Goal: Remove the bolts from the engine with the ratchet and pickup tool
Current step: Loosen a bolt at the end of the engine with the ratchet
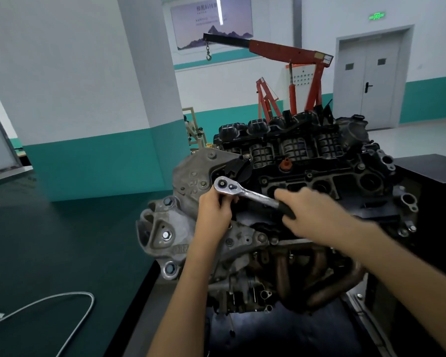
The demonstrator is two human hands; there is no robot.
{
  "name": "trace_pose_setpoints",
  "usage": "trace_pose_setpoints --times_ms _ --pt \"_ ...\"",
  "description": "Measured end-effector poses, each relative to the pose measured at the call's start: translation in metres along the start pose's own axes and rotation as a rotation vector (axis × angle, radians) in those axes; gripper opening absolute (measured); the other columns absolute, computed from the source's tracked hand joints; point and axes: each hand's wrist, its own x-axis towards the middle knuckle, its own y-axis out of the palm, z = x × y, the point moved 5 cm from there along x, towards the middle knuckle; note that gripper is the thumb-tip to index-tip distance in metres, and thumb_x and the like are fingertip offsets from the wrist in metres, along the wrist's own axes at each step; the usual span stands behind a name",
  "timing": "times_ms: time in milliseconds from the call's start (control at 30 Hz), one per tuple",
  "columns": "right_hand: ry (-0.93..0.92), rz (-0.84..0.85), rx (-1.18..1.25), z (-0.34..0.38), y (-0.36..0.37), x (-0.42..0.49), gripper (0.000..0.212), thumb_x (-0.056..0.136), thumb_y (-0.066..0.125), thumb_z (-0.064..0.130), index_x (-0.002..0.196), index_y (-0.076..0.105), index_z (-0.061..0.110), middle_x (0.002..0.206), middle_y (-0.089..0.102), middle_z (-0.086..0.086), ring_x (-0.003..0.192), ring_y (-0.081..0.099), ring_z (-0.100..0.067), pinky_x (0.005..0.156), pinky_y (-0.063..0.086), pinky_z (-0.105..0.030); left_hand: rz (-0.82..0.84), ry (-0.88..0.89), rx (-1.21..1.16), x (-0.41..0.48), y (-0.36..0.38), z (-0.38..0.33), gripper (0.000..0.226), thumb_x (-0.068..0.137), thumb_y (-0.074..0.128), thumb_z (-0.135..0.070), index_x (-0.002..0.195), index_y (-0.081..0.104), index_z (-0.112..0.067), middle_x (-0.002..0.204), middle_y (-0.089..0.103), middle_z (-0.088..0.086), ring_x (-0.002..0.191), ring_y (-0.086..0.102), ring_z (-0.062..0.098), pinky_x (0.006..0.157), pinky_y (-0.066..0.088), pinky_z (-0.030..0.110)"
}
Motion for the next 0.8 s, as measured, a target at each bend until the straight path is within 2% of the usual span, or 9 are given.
trace_pose_setpoints --times_ms 67,133,200,267,400,533,600,700,800 --pt "0.12 0.066 0.43 0.031 0.032 -0.027 0.023 0.083 0.058 0.019 0.08 0.035 0.024 0.066 0.047 0.005 0.059 0.059 -0.013 0.05 0.042 -0.026 -0.009 -0.02 -0.007 0.001 0.001 0.002 0.012 0.09 0.052 0.003 0.084 0.062 0.002 0.07 0.064 0.008 0.062 0.057 0.006 0.06 0.045 0.021" --pt "0.186 0.077 0.777 0.071 0.062 -0.041 0.017 0.083 0.057 0.014 0.089 0.044 0.024 0.069 0.055 -0.001 0.052 0.055 -0.009 0.046 0.043 -0.023 0.009 -0.026 -0.047 0.001 0.004 0.001 0.015 0.091 0.055 -0.001 0.079 0.061 -0.008 0.073 0.066 0.01 0.068 0.062 0.019 0.065 0.049 0.032" --pt "0.266 0.005 0.898 0.098 0.082 -0.042 0.022 0.084 0.055 0.014 0.104 0.045 0.014 0.073 0.056 -0.006 0.056 0.053 -0.017 0.05 0.043 -0.026 0.012 -0.038 -0.065 0.001 0.004 0.001 0.027 0.092 0.059 -0.006 0.074 0.059 -0.027 0.073 0.065 -0.002 0.07 0.062 0.008 0.068 0.048 0.024" --pt "0.276 -0.024 0.892 0.1 0.086 -0.04 0.023 0.084 0.054 0.012 0.105 0.045 0.011 0.073 0.054 -0.006 0.056 0.05 -0.016 0.052 0.043 -0.026 0.012 -0.027 -0.067 0.0 0.002 -0.001 0.034 0.092 0.059 -0.007 0.072 0.056 -0.034 0.071 0.064 -0.008 0.069 0.06 -0.001 0.068 0.045 0.017" --pt "0.12 0.128 0.684 0.048 0.059 -0.036 0.02 0.081 0.058 0.01 0.091 0.049 0.025 0.073 0.053 -0.001 0.055 0.051 -0.008 0.048 0.036 -0.01 0.05 0.09 -0.084 -0.003 -0.001 -0.008 0.039 0.085 0.054 0.005 0.075 0.058 -0.033 0.075 0.069 -0.003 0.075 0.064 0.008 0.07 0.049 0.021" --pt "-0.051 0.15 0.057 -0.01 0.001 0.001 0.024 0.085 0.058 0.021 0.107 0.05 0.027 0.067 0.039 0.008 0.062 0.052 -0.016 0.054 0.036 -0.024 0.105 0.155 -0.082 -0.002 0.0 -0.011 0.019 0.093 0.055 -0.004 0.088 0.066 -0.019 0.083 0.071 -0.001 0.08 0.063 0.014 0.073 0.047 0.02" --pt "-0.09 0.093 -0.093 -0.019 -0.018 0.017 0.029 0.087 0.057 0.024 0.115 0.049 0.028 0.067 0.032 0.01 0.072 0.056 -0.023 0.061 0.035 -0.027 0.117 0.13 -0.07 -0.002 0.002 -0.008 0.017 0.096 0.054 -0.007 0.085 0.067 -0.013 0.081 0.07 -0.003 0.077 0.063 0.013 0.072 0.046 0.02" --pt "0.0 -0.002 -0.002 -0.005 -0.009 0.004 0.017 0.084 0.057 0.026 0.093 0.042 0.028 0.069 0.037 0.006 0.08 0.061 -0.031 0.062 0.036 -0.03 0.023 0.035 -0.02 0.0 0.001 -0.002 0.017 0.095 0.053 -0.004 0.084 0.066 -0.003 0.076 0.067 0.003 0.067 0.058 0.006 0.064 0.042 0.016" --pt "0.156 0.022 0.441 0.041 0.036 -0.029 0.021 0.083 0.056 0.021 0.083 0.035 0.026 0.068 0.046 0.002 0.066 0.059 -0.024 0.055 0.044 -0.031 -0.028 -0.018 -0.047 0.0 0.0 -0.001 0.016 0.091 0.053 -0.001 0.082 0.064 -0.008 0.074 0.066 0.009 0.065 0.058 0.012 0.062 0.044 0.027"
